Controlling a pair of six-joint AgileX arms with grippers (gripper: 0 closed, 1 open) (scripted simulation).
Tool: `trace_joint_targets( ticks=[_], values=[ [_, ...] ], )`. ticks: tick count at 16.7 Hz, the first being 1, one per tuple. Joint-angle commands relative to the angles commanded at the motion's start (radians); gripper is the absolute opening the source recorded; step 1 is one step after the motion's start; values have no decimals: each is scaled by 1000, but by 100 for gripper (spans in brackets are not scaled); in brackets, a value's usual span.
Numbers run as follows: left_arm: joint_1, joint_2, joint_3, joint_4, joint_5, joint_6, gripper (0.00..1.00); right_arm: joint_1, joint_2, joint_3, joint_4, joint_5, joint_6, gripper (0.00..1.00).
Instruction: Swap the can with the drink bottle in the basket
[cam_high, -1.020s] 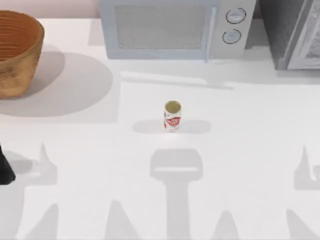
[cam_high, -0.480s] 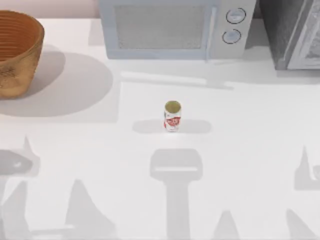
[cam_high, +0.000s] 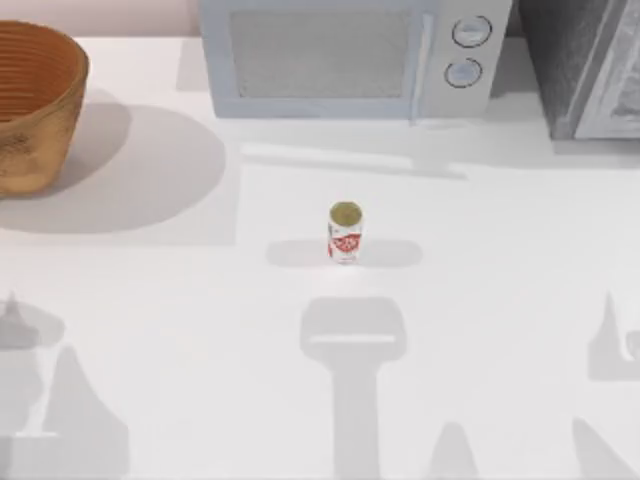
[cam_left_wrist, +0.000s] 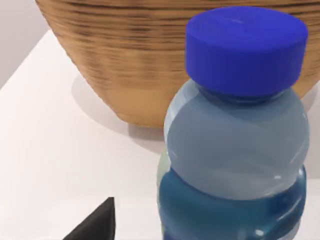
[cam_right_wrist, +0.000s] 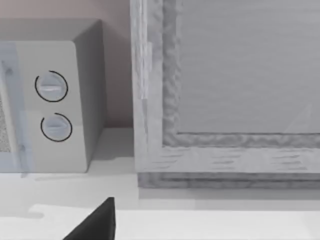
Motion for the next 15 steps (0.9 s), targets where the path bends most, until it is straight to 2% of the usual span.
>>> trace_joint_targets(
  ticks=[3, 6, 13, 15],
  values=[
    [41, 191, 7, 161, 51, -2, 100, 0, 0, 0, 0, 0, 0, 100],
    [62, 291, 13, 254, 82, -3, 100, 0, 0, 0, 0, 0, 0, 100],
    [58, 302, 14, 263, 82, -4, 100, 0, 0, 0, 0, 0, 0, 100],
    [32, 314, 47, 251, 55, -13, 100, 0, 0, 0, 0, 0, 0, 100]
  ],
)
